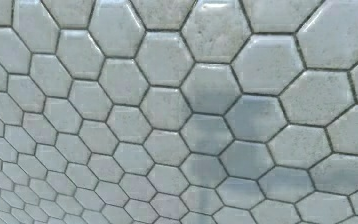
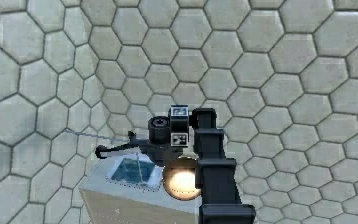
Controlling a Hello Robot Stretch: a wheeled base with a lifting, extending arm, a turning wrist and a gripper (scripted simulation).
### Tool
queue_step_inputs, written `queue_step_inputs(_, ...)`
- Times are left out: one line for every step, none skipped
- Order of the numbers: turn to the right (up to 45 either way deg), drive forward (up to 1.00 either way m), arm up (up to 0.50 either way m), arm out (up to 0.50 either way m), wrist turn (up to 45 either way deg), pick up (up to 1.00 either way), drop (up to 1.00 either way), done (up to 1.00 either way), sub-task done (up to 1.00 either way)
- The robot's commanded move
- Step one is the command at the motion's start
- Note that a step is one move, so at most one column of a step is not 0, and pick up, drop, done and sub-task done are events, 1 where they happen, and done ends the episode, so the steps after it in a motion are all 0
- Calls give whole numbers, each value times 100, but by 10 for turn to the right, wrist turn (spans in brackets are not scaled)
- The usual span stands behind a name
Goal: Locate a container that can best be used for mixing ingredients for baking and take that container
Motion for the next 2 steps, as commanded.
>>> queue_step_inputs(0, 0, 0, 0, 450, 0, 0, 0, 0)
queue_step_inputs(0, 0, 0, 0, 210, 0, 0, 0, 0)
